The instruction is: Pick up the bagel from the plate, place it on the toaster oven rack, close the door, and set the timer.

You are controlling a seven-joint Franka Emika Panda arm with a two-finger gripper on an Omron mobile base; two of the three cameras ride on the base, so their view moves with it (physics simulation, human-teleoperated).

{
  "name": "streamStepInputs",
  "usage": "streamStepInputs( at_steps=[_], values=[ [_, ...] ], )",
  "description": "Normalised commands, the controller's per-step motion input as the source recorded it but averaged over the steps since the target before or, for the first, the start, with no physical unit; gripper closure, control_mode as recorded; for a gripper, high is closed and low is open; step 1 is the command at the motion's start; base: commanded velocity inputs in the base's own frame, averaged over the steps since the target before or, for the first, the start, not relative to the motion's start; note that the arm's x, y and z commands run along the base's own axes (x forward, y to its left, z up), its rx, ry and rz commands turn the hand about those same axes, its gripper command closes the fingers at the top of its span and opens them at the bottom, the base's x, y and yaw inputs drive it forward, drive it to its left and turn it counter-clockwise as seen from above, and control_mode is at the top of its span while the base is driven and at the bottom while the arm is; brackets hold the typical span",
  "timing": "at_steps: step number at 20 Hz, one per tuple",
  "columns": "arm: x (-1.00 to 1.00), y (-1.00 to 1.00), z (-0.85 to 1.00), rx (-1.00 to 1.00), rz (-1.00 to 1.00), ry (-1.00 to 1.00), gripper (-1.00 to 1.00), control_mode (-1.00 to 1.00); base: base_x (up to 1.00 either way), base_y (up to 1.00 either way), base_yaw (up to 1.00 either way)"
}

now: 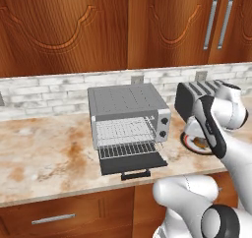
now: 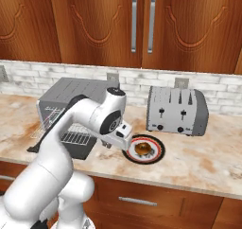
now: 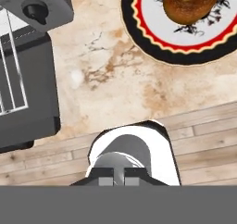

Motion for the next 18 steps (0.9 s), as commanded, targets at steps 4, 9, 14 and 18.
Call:
streamStepInputs(
  at_steps=[4,9,14,18],
  values=[
    [0.24,-0.07,-0.01,-0.01,0.0,0.07,-1.0,-1.0,0.0,0.0,0.0],
    [0.29,-0.29,-0.06,0.0,0.01,0.03,-1.0,-1.0,0.0,0.0,0.0],
    [0.13,-0.48,-0.18,0.0,0.0,0.05,-1.0,-1.0,0.0,0.0,0.0],
    [0.14,-0.31,-0.21,0.0,-0.01,0.07,-1.0,-1.0,0.0,0.0,0.0]
  ],
)
